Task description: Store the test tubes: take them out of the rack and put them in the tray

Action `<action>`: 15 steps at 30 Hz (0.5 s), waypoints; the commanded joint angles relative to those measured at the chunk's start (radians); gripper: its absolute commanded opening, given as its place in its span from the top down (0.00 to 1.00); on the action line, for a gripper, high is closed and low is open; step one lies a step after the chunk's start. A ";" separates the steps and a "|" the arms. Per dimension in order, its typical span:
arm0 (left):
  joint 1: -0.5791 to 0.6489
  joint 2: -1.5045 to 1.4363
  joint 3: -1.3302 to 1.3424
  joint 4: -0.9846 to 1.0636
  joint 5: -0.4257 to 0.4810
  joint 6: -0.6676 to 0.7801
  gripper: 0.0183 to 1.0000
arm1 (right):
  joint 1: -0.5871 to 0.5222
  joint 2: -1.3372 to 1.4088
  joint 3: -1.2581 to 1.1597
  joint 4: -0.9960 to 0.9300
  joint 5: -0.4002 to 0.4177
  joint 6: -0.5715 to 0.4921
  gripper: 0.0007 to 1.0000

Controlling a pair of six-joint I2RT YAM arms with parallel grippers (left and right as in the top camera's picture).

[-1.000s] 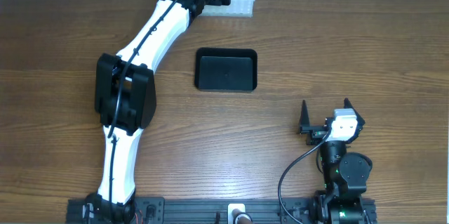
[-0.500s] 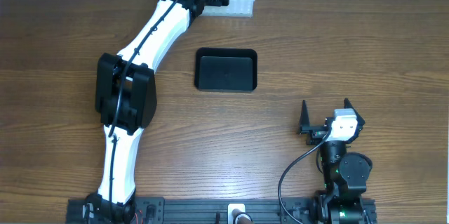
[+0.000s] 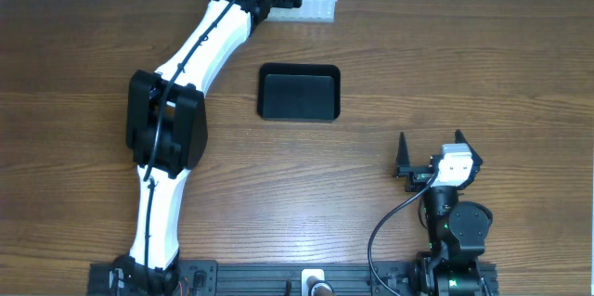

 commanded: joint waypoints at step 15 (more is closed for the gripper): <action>0.006 0.037 0.025 -0.011 0.010 -0.008 0.50 | -0.006 -0.010 -0.005 -0.004 0.010 0.007 0.01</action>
